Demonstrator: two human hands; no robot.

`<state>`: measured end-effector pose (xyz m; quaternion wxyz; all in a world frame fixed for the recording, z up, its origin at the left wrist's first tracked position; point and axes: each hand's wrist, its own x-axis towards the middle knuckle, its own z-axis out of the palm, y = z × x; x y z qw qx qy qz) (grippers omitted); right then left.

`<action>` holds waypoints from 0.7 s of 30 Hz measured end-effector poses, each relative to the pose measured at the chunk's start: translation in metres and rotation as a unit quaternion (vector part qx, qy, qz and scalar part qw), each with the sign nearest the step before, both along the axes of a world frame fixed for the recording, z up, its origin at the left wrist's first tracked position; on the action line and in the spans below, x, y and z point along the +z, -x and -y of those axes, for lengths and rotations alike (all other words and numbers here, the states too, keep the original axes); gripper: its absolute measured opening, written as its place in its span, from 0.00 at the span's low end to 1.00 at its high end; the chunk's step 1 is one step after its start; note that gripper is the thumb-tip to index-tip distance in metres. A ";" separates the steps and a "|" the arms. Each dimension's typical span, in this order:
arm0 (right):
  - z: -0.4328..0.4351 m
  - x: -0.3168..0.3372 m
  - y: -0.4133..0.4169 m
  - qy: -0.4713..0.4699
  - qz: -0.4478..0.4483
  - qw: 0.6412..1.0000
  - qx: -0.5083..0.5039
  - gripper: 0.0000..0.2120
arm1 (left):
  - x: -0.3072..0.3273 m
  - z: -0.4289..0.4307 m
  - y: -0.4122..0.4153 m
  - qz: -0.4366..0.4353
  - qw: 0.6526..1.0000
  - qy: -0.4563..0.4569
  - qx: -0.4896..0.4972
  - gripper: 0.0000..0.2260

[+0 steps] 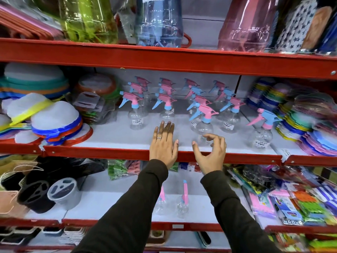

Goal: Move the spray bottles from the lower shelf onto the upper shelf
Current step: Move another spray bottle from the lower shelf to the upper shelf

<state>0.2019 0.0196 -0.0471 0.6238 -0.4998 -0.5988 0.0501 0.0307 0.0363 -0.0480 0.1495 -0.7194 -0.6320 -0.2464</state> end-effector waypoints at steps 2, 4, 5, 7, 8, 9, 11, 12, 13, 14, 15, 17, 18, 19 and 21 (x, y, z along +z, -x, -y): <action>0.007 -0.009 0.002 -0.008 0.008 1.000 0.003 0.14 | 0.001 0.002 0.008 0.007 1.000 -0.012 -0.009 0.29; 0.011 -0.019 0.001 -0.007 0.015 1.000 0.002 0.13 | 0.005 0.003 0.020 0.020 0.999 -0.031 -0.009 0.28; 0.012 -0.022 0.000 0.000 0.017 1.000 0.001 0.13 | 0.009 0.002 0.028 0.027 0.999 -0.040 -0.005 0.28; 0.013 -0.030 0.000 0.021 0.022 1.000 -0.003 0.13 | 0.018 0.001 0.048 0.039 0.998 -0.053 0.011 0.28; 0.014 -0.035 0.001 0.031 0.024 0.999 -0.003 0.13 | 0.022 0.000 0.059 0.043 0.997 -0.058 0.022 0.28; 0.014 -0.040 0.002 0.041 0.025 0.999 -0.001 0.13 | 0.028 0.000 0.072 0.047 0.996 -0.061 0.035 0.28; 0.016 -0.054 0.005 0.079 0.029 0.996 0.006 0.15 | 0.038 -0.001 0.098 0.053 0.995 -0.062 0.055 0.28; 0.018 -0.061 0.007 0.105 0.027 0.994 0.009 0.16 | 0.043 0.000 0.110 0.056 0.995 -0.063 0.062 0.28; 0.019 -0.070 0.008 0.130 0.023 0.991 0.012 0.16 | 0.047 0.001 0.119 0.057 0.994 -0.065 0.066 0.28; 0.021 -0.079 0.010 0.153 0.019 0.988 0.013 0.16 | 0.051 0.002 0.128 0.056 0.994 -0.067 0.071 0.28; 0.022 -0.088 0.011 0.182 0.015 0.983 0.013 0.16 | 0.055 0.003 0.135 0.051 0.994 -0.068 0.073 0.28; 0.026 -0.105 0.017 0.270 0.012 0.963 0.016 0.19 | 0.060 0.007 0.145 0.038 0.994 -0.070 0.073 0.28; 0.027 -0.112 0.020 0.322 0.011 0.947 0.017 0.22 | 0.062 0.009 0.148 0.032 0.994 -0.072 0.071 0.28; 0.030 -0.119 0.025 0.369 0.012 0.929 0.017 0.24 | 0.063 0.012 0.152 0.030 0.994 -0.075 0.071 0.28; 0.035 -0.132 0.036 0.431 0.021 0.902 0.016 0.24 | 0.063 0.019 0.160 0.025 0.994 -0.080 0.071 0.28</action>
